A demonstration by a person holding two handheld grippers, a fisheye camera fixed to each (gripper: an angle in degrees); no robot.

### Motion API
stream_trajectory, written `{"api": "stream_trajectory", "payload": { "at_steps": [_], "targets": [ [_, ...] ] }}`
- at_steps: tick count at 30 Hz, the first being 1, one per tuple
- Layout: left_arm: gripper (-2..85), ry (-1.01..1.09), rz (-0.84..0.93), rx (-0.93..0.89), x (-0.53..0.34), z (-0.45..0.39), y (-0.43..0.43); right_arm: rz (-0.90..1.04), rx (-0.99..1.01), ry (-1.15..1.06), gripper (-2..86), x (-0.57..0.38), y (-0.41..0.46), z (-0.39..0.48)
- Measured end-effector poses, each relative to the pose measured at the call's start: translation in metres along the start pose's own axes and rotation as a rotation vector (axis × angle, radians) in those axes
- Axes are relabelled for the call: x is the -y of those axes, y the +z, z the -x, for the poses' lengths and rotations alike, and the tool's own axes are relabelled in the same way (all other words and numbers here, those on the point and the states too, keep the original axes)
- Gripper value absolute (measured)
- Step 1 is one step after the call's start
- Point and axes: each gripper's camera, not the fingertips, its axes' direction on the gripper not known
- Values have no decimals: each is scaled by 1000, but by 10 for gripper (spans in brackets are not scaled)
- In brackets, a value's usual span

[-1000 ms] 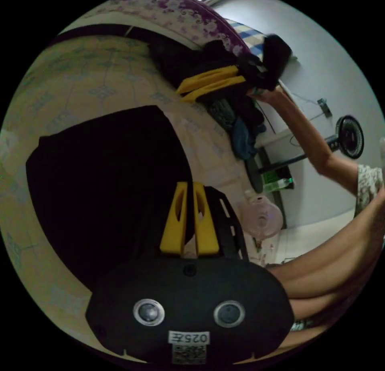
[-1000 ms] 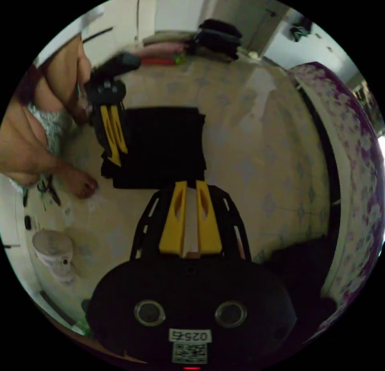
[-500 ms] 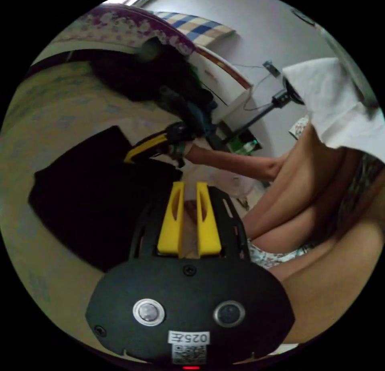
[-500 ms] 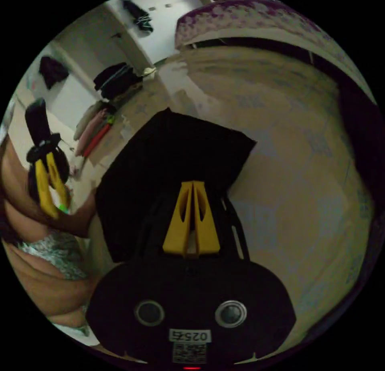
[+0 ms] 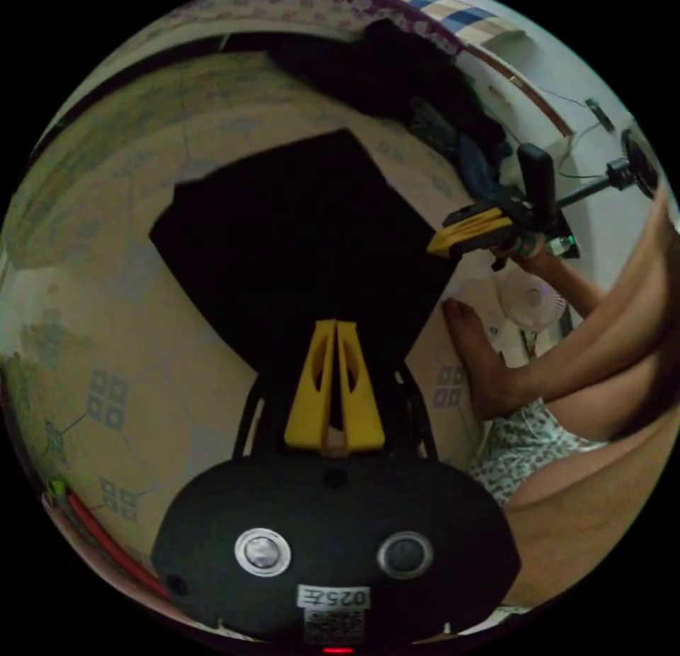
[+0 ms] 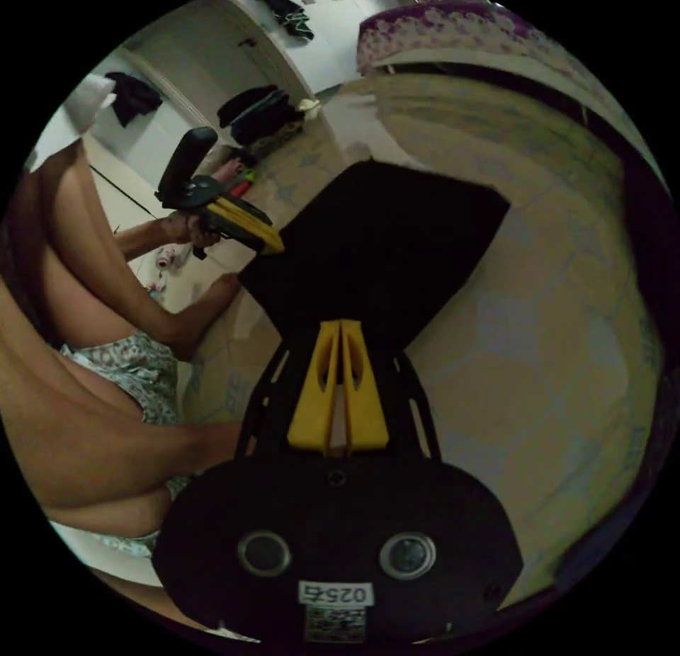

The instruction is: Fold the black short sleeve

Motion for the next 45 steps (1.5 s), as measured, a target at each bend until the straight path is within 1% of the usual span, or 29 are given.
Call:
{"api": "stream_trajectory", "payload": {
  "at_steps": [1, 2, 3, 4, 5, 6, 8, 9, 10, 11, 12, 13, 14, 16, 20, 23, 24, 26, 28, 30, 33, 35, 37, 38, 39, 41, 43, 44, 45],
  "targets": [
    [-10, 23, -55, -2, -4, -12, -24, -67, -28, -16, -9, 2, -17, -2],
    [-10, 22, -56, -5, -5, -17, -30, -62, -46, -16, -9, 3, -20, -4],
    [-9, 18, 28, 10, -5, -24, -30, 77, -106, -35, -9, 7, -9, -11],
    [-9, 41, 175, 68, -6, -29, -15, 228, -145, -90, -8, 3, 13, -19],
    [-9, 52, 163, 77, -9, -31, -14, 199, -144, -91, -7, 0, 13, -25],
    [-8, 42, 79, 59, -13, -35, -27, 140, -132, -40, -5, -1, 3, -41],
    [-6, 11, 117, 26, -7, -36, -57, 97, 14, 91, 2, 3, -21, -76],
    [-3, -70, 30, 70, -9, -33, -91, -2, 118, 192, 20, 2, -40, -101],
    [4, -204, -106, 122, -18, -24, -131, -145, 207, 294, 50, -5, -58, -128],
    [8, -282, -157, 135, -23, -17, -148, -212, 244, 347, 95, -9, -65, -141],
    [53, -436, -188, 109, -33, 2, -175, -284, 302, 457, 184, -15, -69, -169],
    [92, -534, -155, 1, -41, 23, -189, -271, 340, 550, 214, -20, -63, -196],
    [108, -576, -118, -71, -44, 34, -192, -250, 356, 572, 229, -21, -59, -207],
    [146, -647, -25, -340, -59, 56, -198, -192, 436, 628, 232, -21, -35, -241],
    [127, -608, -40, -548, -60, 53, -223, -152, 534, 618, 180, 7, 8, -264],
    [94, -527, 30, -526, -46, 45, -253, -96, 522, 656, 104, 36, 47, -279],
    [84, -539, 45, -561, -47, 47, -268, -53, 523, 697, 92, 40, 58, -292],
    [72, -567, 69, -631, -50, 50, -286, -8, 625, 791, 80, 40, 77, -315],
    [54, -632, 156, -781, -55, 56, -302, 60, 829, 961, 70, 33, 108, -340],
    [44, -657, 186, -880, -60, 54, -319, 104, 879, 1035, 67, 36, 118, -346],
    [36, -728, 166, -1143, -83, 47, -353, 206, 871, 1009, 65, 74, 117, -343],
    [32, -748, 99, -1300, -99, 41, -380, 244, 917, 1046, 64, 104, 124, -337],
    [26, -769, -46, -1467, -120, 41, -431, 290, 955, 1089, 64, 161, 144, -326],
    [24, -773, -92, -1488, -125, 44, -448, 307, 949, 1073, 64, 181, 151, -321],
    [20, -776, -189, -1504, -137, 50, -485, 353, 923, 989, 63, 231, 168, -309],
    [12, -737, -348, -1445, -157, 64, -551, 446, 894, 791, 63, 314, 202, -280],
    [4, -719, -571, -1274, -200, 82, -648, 523, 898, 533, 63, 418, 259, -220],
    [3, -724, -626, -1224, -214, 85, -674, 530, 906, 472, 63, 442, 274, -201],
    [0, -728, -726, -1110, -242, 89, -726, 539, 928, 364, 63, 484, 304, -161]
  ]
}}
